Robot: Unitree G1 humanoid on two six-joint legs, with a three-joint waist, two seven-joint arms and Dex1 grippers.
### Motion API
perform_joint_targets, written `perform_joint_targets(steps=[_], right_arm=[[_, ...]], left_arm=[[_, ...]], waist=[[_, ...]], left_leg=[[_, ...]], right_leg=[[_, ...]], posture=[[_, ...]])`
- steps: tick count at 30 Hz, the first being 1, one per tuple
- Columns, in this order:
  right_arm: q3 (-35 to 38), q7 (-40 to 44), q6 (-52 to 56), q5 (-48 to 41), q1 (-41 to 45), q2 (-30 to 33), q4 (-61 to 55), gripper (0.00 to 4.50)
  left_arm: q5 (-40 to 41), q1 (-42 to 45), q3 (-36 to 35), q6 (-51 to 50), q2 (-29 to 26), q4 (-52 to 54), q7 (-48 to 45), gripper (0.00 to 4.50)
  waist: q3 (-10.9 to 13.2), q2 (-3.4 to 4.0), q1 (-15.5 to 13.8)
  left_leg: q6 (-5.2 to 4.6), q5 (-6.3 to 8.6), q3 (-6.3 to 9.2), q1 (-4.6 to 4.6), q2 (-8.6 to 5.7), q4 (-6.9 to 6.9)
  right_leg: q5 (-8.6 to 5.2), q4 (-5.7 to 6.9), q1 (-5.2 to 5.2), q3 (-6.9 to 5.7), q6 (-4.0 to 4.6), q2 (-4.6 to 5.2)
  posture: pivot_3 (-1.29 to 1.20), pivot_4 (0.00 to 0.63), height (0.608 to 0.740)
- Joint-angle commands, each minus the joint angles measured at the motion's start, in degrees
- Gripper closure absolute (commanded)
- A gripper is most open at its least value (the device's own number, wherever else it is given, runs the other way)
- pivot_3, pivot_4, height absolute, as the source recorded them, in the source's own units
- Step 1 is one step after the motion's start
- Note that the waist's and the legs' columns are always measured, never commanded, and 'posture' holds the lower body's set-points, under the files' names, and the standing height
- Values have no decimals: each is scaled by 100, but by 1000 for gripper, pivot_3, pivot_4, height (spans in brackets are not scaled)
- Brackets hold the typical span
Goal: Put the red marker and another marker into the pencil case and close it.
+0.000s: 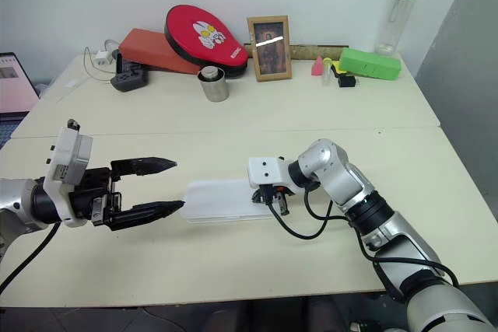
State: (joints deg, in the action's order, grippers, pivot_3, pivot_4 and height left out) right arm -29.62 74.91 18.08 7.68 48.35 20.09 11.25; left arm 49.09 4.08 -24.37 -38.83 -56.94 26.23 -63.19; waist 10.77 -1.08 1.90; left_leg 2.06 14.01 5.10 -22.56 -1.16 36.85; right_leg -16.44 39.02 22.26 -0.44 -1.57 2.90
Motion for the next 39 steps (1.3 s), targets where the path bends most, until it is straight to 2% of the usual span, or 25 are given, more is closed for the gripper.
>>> perform_joint_targets(steps=[1, 6, 10, 15, 18, 20, 22, 29, 39], right_arm=[[-116, -19, 121, 66, -103, 114, -23, 4431], [-275, -30, 124, 190, -245, 218, -23, 4431], [-9, 94, 327, -276, -320, 178, -370, 4431], [982, 211, 1216, -1493, -319, 190, -1238, 4431], [1681, -178, 1730, -2054, -330, 200, -1538, 4431], [2308, -833, 1990, -2197, -388, 191, -1448, 4431], [2570, -1279, 2026, -2104, -491, 343, -1287, 4431], [2886, -1903, 1965, -1932, -1080, 1122, -995, 2823], [3356, -2472, 2341, -2266, -1521, 1433, -1396, 325]], left_arm=[[34, 143, 62, -46, -96, 34, 14, 0], [66, 188, 76, -116, -71, 73, 64, 0], [126, 188, 26, -195, -22, 51, 184, 0], [112, 174, -127, -300, 90, -12, 571, 0], [26, 243, -227, -323, 209, -175, 944, 0], [-125, 213, -287, -202, 347, -399, 1141, 0], [-293, 296, -329, -132, 492, -746, 1445, 0], [-1655, 320, -54, 845, 648, -2158, 1982, 0], [-1821, 380, -166, 1091, 707, -2725, 1845, 0]], waist=[[0, 0, 0], [-1, -1, -4], [-2, -3, -6], [1, 1, -9], [0, 0, -12], [0, 0, -13], [0, 0, -17], [0, -1, -22], [0, -1, -8]], left_leg=[[0, 0, -2, 0, -1, 0], [0, 0, 0, 0, -1, 0], [0, 0, 1, 0, -2, 0], [-1, 0, 5, -8, -2, 0], [-1, 1, 11, -8, -2, 1], [-1, 1, 13, -8, -1, 0], [-1, 0, 11, -8, -4, 0], [-2, 1, -4, -14, -10, -2], [-3, 1, -7, -16, -4, -1]], right_leg=[[0, 0, 0, 1, 0, -4], [0, 0, -1, 1, 0, -6], [0, -1, -2, 1, -1, -6], [0, -2, 2, 1, 0, 7], [0, -2, 2, -2, -1, 10], [0, -2, 2, -4, -1, 9], [0, -2, 2, -3, 0, 10], [0, -5, 7, 0, -1, 12], [0, -4, 9, 2, -1, 16]], posture=[[0, 150, 740], [0, 150, 740], [0, 150, 740], [0, 150, 740], [0, 150, 740], [0, 150, 740], [0, 150, 740], [0, 150, 740], [0, 150, 740]])
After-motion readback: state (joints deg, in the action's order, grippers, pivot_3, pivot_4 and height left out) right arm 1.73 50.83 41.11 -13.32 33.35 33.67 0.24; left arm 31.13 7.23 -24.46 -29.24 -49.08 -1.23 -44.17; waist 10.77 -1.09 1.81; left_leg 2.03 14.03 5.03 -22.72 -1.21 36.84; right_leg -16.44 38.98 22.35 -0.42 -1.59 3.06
